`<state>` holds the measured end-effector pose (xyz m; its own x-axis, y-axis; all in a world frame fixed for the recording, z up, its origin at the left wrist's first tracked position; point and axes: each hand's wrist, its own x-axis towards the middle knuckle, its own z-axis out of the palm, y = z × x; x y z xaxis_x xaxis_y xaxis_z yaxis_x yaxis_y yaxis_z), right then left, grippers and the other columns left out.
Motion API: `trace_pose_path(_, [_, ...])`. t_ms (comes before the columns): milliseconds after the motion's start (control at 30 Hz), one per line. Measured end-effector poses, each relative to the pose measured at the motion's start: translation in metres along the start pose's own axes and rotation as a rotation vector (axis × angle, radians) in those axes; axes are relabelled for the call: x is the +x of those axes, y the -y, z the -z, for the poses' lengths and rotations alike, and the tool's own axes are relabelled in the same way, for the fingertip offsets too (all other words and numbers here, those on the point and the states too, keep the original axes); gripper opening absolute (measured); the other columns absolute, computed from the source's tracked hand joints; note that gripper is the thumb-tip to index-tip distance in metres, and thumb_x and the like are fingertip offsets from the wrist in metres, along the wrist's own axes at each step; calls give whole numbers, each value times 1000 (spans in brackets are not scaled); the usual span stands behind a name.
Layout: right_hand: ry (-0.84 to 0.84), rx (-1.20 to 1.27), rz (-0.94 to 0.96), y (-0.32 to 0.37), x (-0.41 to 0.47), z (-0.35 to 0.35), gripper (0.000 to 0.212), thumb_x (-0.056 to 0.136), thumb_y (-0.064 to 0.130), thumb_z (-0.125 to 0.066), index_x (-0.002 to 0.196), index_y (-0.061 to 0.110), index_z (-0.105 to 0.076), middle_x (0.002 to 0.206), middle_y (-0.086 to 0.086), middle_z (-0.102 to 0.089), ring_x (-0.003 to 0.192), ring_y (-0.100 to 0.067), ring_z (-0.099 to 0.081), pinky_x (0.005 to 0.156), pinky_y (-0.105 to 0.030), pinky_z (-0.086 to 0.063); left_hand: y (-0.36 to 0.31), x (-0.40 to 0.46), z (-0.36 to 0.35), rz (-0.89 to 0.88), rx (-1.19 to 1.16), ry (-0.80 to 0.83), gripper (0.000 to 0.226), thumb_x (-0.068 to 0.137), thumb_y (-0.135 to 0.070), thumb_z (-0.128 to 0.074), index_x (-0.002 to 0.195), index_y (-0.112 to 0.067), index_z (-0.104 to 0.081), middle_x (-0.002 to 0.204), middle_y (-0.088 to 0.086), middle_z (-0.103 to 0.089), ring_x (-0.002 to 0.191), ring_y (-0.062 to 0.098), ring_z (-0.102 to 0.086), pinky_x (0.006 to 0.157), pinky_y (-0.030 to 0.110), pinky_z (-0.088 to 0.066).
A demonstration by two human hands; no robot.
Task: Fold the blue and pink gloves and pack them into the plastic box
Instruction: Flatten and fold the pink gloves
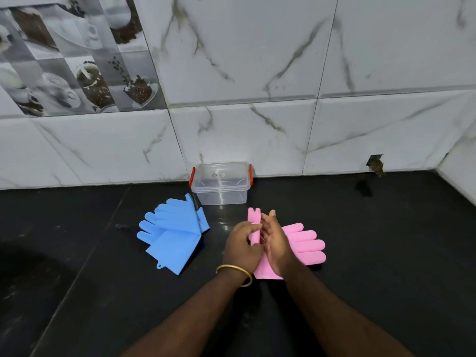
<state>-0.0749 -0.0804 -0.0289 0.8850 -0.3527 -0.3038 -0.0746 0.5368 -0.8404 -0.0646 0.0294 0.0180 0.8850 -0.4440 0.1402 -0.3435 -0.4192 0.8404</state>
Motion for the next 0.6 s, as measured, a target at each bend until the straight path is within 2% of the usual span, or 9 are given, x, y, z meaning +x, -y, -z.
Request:
trace_pose_path(67, [5, 26, -3, 18, -6, 18, 62, 82, 67, -51, 123, 23, -63, 120, 3, -72, 113, -12, -67, 85, -25, -54, -12, 1, -21, -46, 61, 48, 36, 77, -1, -63, 111, -9, -70, 111, 2, -65, 104, 11, -56, 91, 15, -43])
trace_pose_path(167, [-33, -63, 9, 36, -14, 46, 37, 93, 59, -49, 109, 32, -70, 101, 11, -77, 97, -7, -72, 71, -19, -57, -19, -1, -51, -44, 151, 136, 38, 77, 0, -59, 113, -5, -67, 116, 8, -63, 110, 21, -55, 95, 18, -38])
trace_pose_path(200, [-54, -114, 16, 40, -17, 54, 35, 96, 54, -48, 114, 31, -67, 104, 11, -75, 96, -7, -72, 71, -18, -56, -19, -1, -59, -28, 192, 170, 39, 76, 0, -57, 115, -5, -66, 119, 9, -62, 112, 23, -55, 97, 20, -38])
trace_pose_path(300, [-126, -258, 72, 46, -23, 81, 36, 97, 43, -53, 130, 28, -52, 125, 6, -61, 111, -6, -60, 85, -21, -49, -18, -1, -81, 43, 321, 282, 45, 75, -7, -61, 120, -6, -61, 126, 9, -55, 115, 27, -53, 101, 30, -42])
trace_pose_path(467, [-173, -488, 122, 47, -33, 106, 45, 92, 26, -68, 134, 17, -54, 128, 4, -61, 116, -10, -59, 98, -26, -48, -17, -2, -100, 54, 486, 405, 48, 72, -21, -70, 117, -9, -59, 122, 9, -54, 107, 28, -56, 95, 36, -50])
trace_pose_path(533, [-156, -561, 139, 46, -38, 107, 36, 89, 30, -70, 123, 24, -61, 124, 8, -64, 115, -9, -60, 93, -23, -50, -13, -2, -103, 15, 545, 442, 52, 75, -27, -67, 124, -12, -55, 123, 9, -55, 107, 28, -55, 95, 39, -50])
trace_pose_path(600, [-139, -708, 204, 49, -41, 101, 27, 85, 37, -73, 110, 35, -63, 115, 15, -64, 104, -3, -62, 81, -15, -51, -10, -4, -103, -39, 574, 483, 58, 81, -31, -60, 135, -14, -45, 129, 10, -54, 109, 30, -54, 97, 42, -48])
